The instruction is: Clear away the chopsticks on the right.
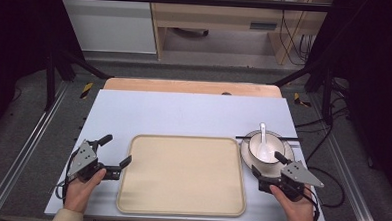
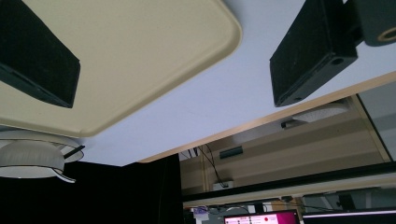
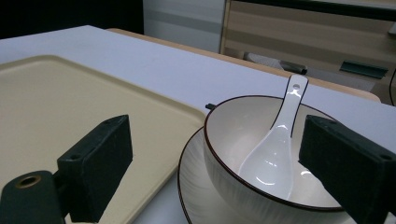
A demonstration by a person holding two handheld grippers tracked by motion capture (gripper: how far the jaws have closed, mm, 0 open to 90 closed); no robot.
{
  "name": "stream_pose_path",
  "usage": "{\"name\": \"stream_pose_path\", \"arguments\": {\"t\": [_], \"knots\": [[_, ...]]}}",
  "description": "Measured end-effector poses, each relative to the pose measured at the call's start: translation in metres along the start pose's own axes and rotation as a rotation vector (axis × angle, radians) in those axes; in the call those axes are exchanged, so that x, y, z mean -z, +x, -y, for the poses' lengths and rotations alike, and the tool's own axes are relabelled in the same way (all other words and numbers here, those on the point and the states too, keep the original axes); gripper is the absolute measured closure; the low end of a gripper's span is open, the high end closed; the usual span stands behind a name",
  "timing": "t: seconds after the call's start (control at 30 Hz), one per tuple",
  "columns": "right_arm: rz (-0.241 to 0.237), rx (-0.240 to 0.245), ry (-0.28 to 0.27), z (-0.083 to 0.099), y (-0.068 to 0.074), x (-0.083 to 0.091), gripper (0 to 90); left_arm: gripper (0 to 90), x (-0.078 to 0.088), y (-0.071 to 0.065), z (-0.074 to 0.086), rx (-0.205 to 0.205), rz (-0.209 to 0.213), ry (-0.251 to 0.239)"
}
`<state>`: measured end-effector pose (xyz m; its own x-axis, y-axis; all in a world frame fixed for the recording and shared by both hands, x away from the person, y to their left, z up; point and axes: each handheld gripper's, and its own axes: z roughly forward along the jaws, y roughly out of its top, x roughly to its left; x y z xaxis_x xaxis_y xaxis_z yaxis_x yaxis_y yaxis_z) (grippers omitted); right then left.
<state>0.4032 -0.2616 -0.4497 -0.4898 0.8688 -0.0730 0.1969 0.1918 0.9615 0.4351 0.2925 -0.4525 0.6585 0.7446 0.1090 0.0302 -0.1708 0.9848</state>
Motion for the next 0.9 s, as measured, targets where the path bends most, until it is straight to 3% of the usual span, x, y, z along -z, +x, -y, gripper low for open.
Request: {"name": "stream_pose_path", "arguments": {"t": [0.37,0.5,0.57,0.77,0.9], "knots": [[0.033,0.025,0.013,-0.004,0.001,0.004,13.8,1.4,0.003,0.002,0.0,0.012,-0.006,-0.002],[0.069,0.077,0.01,-0.013,0.005,0.012,19.4,1.5,0.003,0.003,0.0,0.019,-0.012,0.008],[0.096,0.069,0.002,-0.019,0.005,0.017,25.0,1.5,0.003,0.002,0.0,0.021,-0.014,0.01],[0.162,0.106,0.05,-0.035,-0.006,0.027,37.4,1.8,-0.001,-0.001,0.001,0.013,-0.004,0.031],[0.171,0.104,0.113,-0.053,-0.032,0.029,50.0,2.1,-0.001,-0.003,0.001,-0.005,0.001,0.04]]}}
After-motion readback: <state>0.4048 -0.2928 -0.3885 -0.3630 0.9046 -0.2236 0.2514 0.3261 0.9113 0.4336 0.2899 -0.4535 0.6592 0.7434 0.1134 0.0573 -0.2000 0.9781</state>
